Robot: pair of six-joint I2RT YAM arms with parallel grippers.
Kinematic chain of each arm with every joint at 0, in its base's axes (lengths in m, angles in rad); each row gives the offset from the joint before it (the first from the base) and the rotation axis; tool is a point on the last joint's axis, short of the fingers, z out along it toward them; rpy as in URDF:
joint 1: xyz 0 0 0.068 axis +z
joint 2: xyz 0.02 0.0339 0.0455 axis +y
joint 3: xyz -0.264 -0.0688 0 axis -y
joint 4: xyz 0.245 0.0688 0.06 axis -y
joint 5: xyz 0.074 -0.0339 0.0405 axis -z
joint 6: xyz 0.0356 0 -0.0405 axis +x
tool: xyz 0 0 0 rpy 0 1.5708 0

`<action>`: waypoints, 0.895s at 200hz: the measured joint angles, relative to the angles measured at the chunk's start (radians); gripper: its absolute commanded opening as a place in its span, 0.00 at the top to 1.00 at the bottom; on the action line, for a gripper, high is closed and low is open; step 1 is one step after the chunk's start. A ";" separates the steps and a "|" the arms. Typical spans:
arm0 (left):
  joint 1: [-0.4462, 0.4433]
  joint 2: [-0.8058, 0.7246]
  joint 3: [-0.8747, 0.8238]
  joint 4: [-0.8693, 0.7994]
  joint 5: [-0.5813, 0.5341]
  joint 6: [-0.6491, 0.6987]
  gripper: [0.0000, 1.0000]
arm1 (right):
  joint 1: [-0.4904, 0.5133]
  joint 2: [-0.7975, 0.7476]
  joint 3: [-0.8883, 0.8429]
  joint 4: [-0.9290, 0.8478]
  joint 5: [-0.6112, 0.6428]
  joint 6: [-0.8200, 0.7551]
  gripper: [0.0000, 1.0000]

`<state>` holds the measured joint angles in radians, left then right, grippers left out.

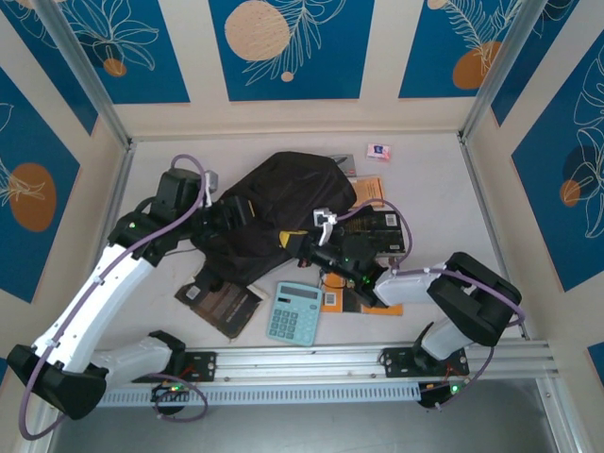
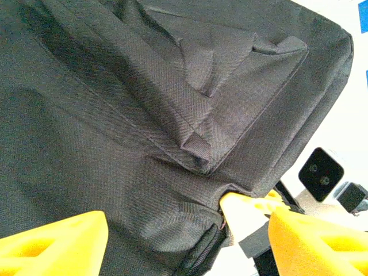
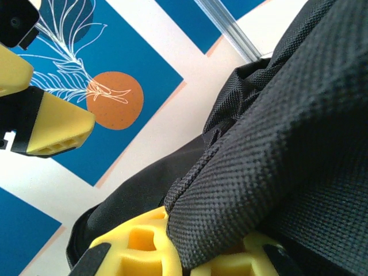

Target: Pack books, pencil case, and school supplies into a backpack

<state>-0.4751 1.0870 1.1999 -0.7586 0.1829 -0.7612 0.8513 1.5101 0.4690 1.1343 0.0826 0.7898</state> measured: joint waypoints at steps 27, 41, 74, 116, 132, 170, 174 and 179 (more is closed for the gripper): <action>-0.001 0.030 -0.106 0.113 0.090 -0.120 0.37 | 0.011 0.017 0.000 0.010 0.022 0.010 1.00; -0.006 0.068 -0.145 0.161 0.120 -0.179 0.37 | 0.015 0.023 0.000 0.010 0.031 0.018 1.00; -0.018 0.120 -0.168 0.219 0.137 -0.267 0.39 | 0.025 0.032 0.000 0.009 0.053 0.029 1.00; -0.018 0.119 -0.185 0.258 0.140 -0.332 0.39 | 0.028 0.033 0.000 0.006 0.066 0.037 1.00; -0.018 0.119 -0.208 0.255 0.143 -0.349 0.38 | 0.029 0.033 0.000 0.005 0.069 0.037 1.00; -0.019 0.107 -0.266 0.269 0.162 -0.395 0.37 | 0.032 0.033 0.000 -0.007 0.073 0.037 1.00; -0.019 0.104 -0.275 0.277 0.166 -0.402 0.37 | 0.032 0.033 0.000 -0.009 0.073 0.037 1.00; -0.019 0.100 -0.283 0.283 0.170 -0.409 0.38 | 0.032 0.034 0.000 -0.011 0.073 0.037 1.00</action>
<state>-0.4938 1.1873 0.9165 -0.4759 0.3531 -1.1702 0.8837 1.5440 0.4694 1.1236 0.1555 0.8268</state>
